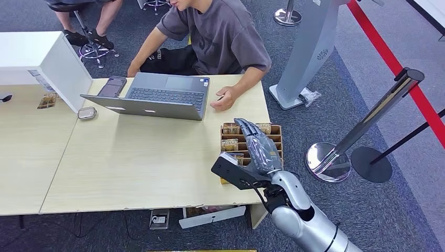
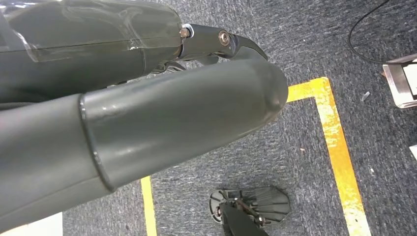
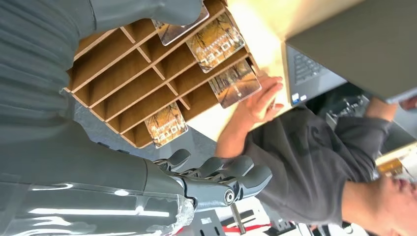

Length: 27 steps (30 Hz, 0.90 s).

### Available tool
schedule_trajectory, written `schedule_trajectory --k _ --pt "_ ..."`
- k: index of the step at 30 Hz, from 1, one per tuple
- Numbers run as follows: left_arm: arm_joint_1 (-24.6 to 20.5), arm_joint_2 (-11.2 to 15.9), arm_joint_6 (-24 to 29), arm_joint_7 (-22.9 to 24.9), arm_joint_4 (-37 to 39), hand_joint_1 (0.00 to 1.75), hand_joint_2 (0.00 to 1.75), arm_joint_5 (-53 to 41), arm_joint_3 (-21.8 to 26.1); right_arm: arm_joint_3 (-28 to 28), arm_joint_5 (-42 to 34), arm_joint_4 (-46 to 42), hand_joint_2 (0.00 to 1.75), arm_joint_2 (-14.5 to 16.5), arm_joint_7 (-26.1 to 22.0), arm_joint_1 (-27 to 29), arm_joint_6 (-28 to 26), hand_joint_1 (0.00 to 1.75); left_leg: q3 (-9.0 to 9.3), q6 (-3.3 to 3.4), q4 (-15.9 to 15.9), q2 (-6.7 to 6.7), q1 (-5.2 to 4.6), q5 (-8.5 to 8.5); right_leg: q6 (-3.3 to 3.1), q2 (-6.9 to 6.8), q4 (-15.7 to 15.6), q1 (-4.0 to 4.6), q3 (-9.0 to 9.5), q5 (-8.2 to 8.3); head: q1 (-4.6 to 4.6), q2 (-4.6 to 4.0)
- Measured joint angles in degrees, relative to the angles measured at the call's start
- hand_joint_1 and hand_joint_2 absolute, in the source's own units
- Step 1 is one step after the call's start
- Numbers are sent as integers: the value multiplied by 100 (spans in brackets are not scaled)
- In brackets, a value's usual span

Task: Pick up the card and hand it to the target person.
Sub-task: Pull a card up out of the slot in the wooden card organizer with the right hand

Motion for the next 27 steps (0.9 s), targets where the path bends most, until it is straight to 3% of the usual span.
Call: schedule_trajectory --k 4,13,22,27 --pt "-1 -12 -15 -14 16 0 0 -5 13 80 -51 -25 175 -8 31 -79 178 55 -2 1 7 -5 -1 -5 1 -3 7 -1 -1 -7 0 0" --pt "21 27 -28 34 30 0 0 -49 6 226 -93 230 175 21 95 -175 412 75 0 0 7 -5 0 -6 1 -3 6 -1 2 -8 0 0" --pt "-8 31 -54 21 22 0 0 -72 17 228 -124 221 175 -13 131 -147 445 74 -4 1 10 -14 0 -7 2 -11 7 0 2 -10 0 0" --pt "-39 1 -51 40 30 0 0 -94 14 208 -103 407 175 30 174 -175 398 62 -4 1 11 -17 0 -7 3 -14 9 -1 2 -12 0 0"
